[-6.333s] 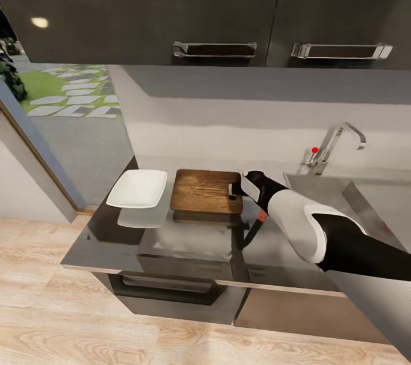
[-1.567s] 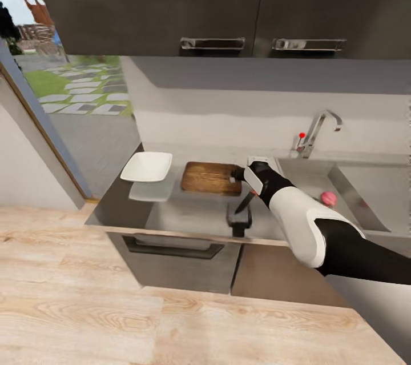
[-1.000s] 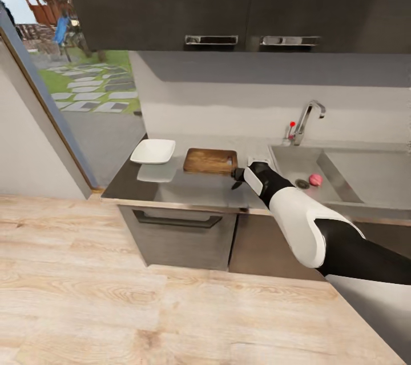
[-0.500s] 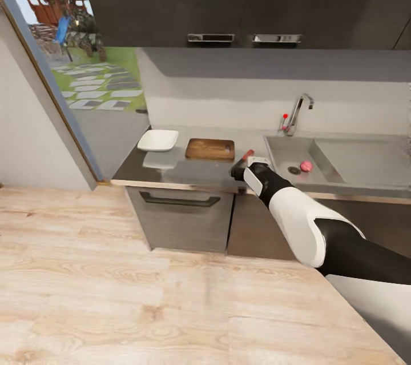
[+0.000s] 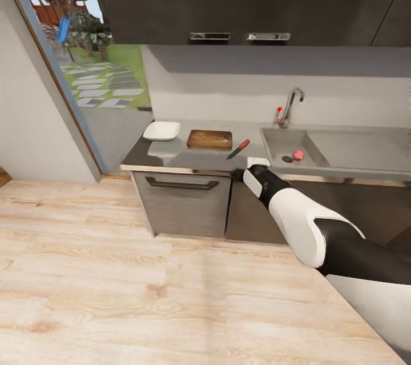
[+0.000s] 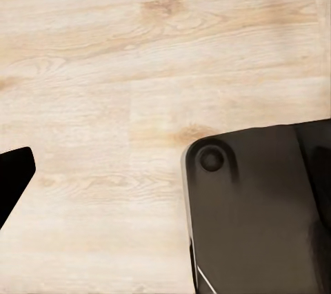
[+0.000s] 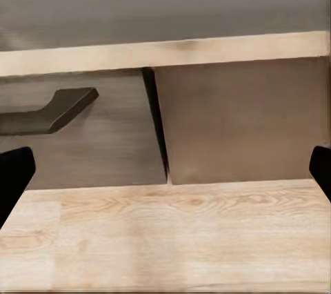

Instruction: In the kitchen, take the Vidalia onion out of the sink, dice it on the chopping board with the paring knife, put the diced onion into the bowl on the countertop, then place both the paring knife and the chopping board into the sink.

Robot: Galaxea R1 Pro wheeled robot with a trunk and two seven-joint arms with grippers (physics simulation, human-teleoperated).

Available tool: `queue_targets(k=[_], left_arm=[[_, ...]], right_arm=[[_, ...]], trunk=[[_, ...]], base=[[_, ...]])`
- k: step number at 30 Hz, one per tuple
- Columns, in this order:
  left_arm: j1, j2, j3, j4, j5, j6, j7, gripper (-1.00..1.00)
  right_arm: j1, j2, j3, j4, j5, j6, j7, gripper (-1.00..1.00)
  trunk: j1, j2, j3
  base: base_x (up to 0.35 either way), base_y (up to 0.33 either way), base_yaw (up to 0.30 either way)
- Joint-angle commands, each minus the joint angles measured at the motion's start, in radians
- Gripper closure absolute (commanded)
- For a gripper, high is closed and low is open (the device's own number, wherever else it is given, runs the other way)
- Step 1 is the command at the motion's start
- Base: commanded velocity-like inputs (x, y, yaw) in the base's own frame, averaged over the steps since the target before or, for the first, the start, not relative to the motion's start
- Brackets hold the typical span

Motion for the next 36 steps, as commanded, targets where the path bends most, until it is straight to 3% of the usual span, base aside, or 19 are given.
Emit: queue_targets(k=[1, 10, 12, 15, 20, 21, 27, 32, 33, 36], left_arm=[[0.000, 0.000, -0.001, -0.002, -0.010, 0.000, 0.010, -1.00], [0.000, 0.000, -0.001, -0.003, -0.009, 0.000, 0.010, -1.00], [0.000, 0.000, 0.000, -0.003, -0.009, 0.000, 0.011, -1.00], [0.000, 0.001, 0.002, -0.002, -0.007, 0.000, 0.012, -1.00], [-0.001, 0.008, 0.006, -0.002, -0.004, 0.000, 0.013, -1.00], [-0.001, 0.009, 0.006, -0.002, -0.004, 0.000, 0.013, -1.00], [-0.001, 0.013, 0.009, -0.003, -0.004, 0.000, 0.013, -1.00], [-0.001, 0.011, 0.009, -0.012, -0.004, 0.000, 0.012, -1.00], [-0.001, 0.012, 0.009, -0.065, -0.003, 0.149, 0.006, -1.00], [-0.002, 0.012, 0.010, -0.178, 0.004, 0.330, -0.015, -1.00]], right_arm=[[0.000, 0.001, -0.005, 0.009, -0.001, -0.010, -0.004, -1.00], [0.001, -0.002, -0.005, 0.129, 0.003, -0.146, -0.003, -1.00], [0.024, -0.005, -0.005, 0.138, 0.004, -0.174, -0.003, -1.00], [0.128, -0.013, -0.005, 0.144, 0.006, -0.236, -0.002, -1.00], [0.325, -0.017, -0.004, 0.146, 0.041, -0.503, 0.001, -1.00], [0.347, -0.017, -0.004, 0.146, 0.050, -0.527, 0.001, -1.00], [0.568, -0.019, -0.004, 0.147, 0.218, -0.745, 0.006, -1.00], [0.756, -0.049, -0.005, 0.148, 0.260, -0.976, 0.028, -1.00], [0.882, -0.080, -0.005, 0.149, 0.265, -1.141, 0.081, -1.00], [0.987, -0.120, -0.005, 0.150, 0.265, -1.294, 0.120, -1.00]], trunk=[[0.000, -0.002, -0.002], [0.000, -0.002, -0.002], [0.000, -0.002, -0.002], [0.000, -0.002, -0.002], [0.000, -0.002, -0.002], [0.000, -0.002, -0.002], [0.000, -0.002, -0.002], [0.000, -0.002, -0.002], [0.000, -0.002, -0.002], [0.000, -0.002, -0.002]], base=[[-0.332, 0.000, 0.000], [-0.332, 0.000, 0.000], [-0.325, 0.000, 0.000], [-0.273, 0.000, 0.000], [-0.066, 0.000, 0.000], [-0.019, 0.000, 0.000], [-0.006, 0.000, 0.000], [0.000, 0.000, 0.000], [0.000, 0.000, 0.000], [0.000, 0.000, 0.000]])
